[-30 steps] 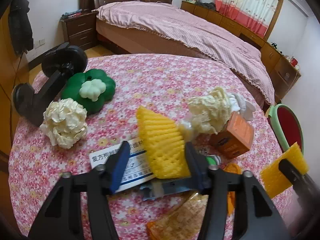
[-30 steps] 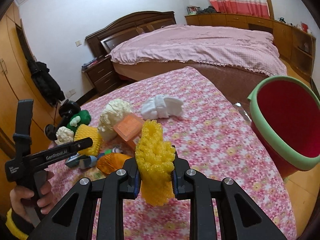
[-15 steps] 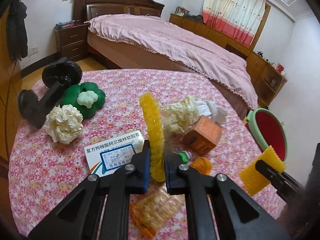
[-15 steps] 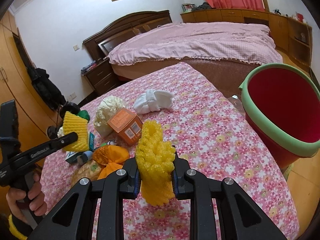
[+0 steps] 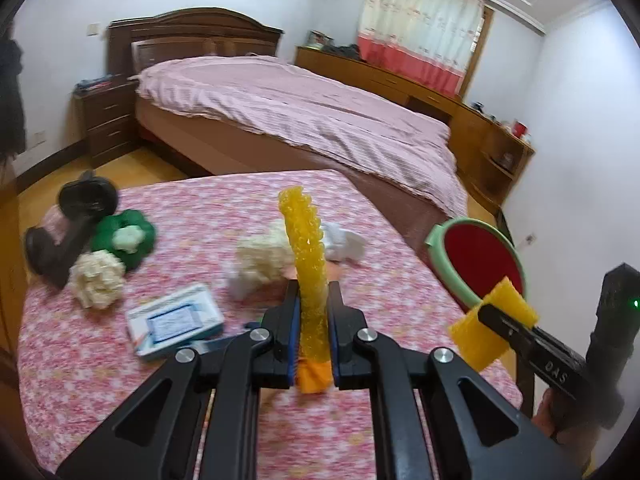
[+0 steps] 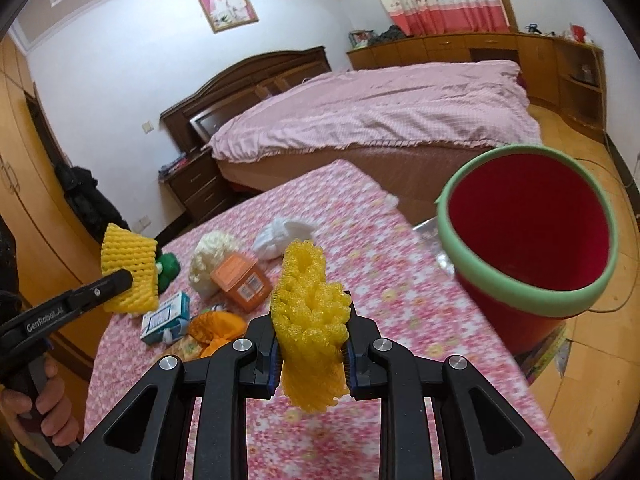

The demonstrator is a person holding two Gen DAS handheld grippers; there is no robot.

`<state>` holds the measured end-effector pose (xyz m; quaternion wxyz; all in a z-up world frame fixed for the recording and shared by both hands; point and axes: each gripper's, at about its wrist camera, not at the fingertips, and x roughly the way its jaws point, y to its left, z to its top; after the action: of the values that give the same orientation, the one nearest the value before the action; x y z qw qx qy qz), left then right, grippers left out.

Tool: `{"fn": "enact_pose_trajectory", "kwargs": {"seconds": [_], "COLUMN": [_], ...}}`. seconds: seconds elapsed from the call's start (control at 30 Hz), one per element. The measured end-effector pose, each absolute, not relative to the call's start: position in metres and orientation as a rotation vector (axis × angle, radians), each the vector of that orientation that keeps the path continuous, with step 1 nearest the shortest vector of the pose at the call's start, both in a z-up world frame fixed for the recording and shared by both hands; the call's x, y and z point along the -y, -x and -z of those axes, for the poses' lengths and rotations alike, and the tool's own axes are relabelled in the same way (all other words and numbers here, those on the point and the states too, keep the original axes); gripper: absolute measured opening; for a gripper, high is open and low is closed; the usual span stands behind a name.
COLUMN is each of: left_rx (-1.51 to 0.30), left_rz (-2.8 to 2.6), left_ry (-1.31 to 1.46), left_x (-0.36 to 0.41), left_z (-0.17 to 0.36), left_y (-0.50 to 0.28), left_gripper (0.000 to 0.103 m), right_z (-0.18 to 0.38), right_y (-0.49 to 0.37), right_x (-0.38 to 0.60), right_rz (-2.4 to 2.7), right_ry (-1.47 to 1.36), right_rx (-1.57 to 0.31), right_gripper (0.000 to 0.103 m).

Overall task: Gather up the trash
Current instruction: 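Carry the yellow foam net with the right tool over the red bucket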

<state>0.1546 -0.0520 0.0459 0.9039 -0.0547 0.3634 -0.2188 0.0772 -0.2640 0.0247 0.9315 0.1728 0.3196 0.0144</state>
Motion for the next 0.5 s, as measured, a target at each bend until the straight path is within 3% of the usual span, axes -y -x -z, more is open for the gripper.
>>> {"fn": "enact_pose_trajectory", "kwargs": {"seconds": [0.5], "left_rx": [-0.801], "left_rz": [0.672], "left_ry": [0.0], "left_x": [0.196], "left_z": [-0.047], "left_y": [-0.169], "left_gripper": [0.011], "right_z": [-0.042], "right_y": [-0.067], "right_x": [0.365], "right_rz": [0.16], "right_ry": [-0.384], "right_rx": [-0.585], "right_gripper": [0.025]}}
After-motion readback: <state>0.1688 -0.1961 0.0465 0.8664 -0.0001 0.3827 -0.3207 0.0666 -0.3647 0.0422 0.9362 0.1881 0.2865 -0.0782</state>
